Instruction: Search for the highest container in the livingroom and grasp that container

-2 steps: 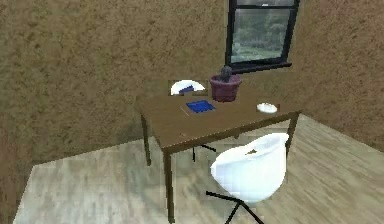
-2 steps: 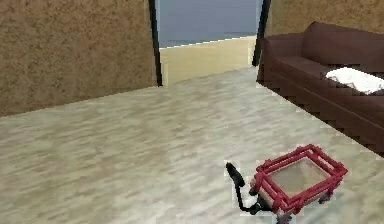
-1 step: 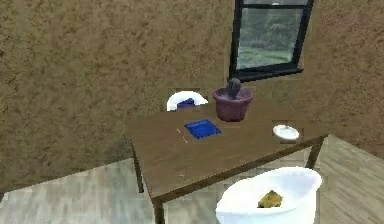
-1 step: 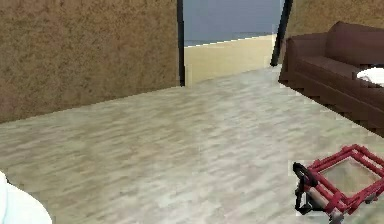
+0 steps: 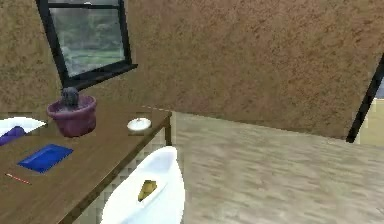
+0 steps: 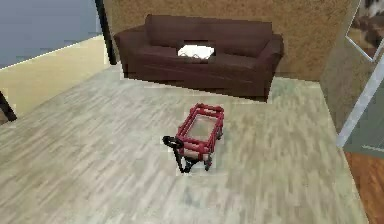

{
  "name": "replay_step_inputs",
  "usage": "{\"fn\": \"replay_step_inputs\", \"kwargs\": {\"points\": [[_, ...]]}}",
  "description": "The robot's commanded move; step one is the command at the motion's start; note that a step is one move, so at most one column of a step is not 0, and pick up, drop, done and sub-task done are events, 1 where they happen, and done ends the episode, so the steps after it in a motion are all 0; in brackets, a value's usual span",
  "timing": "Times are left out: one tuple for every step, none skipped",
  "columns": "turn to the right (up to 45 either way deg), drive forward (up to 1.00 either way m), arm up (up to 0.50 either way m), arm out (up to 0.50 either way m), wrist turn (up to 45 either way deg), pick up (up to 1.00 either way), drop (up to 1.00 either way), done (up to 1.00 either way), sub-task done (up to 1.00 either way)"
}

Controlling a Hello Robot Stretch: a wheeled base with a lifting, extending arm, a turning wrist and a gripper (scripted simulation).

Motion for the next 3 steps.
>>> {"fn": "replay_step_inputs", "kwargs": {"points": [[45.0, 0.0, 0.0, 0.0, 0.0, 0.0, 0.0, 0.0, 0.0], [18.0, 0.0, 0.0, 0.0, 0.0, 0.0, 0.0, 0.0, 0.0], [3.0, 0.0, 0.0, 0.0, 0.0, 0.0, 0.0, 0.0, 0.0]]}}
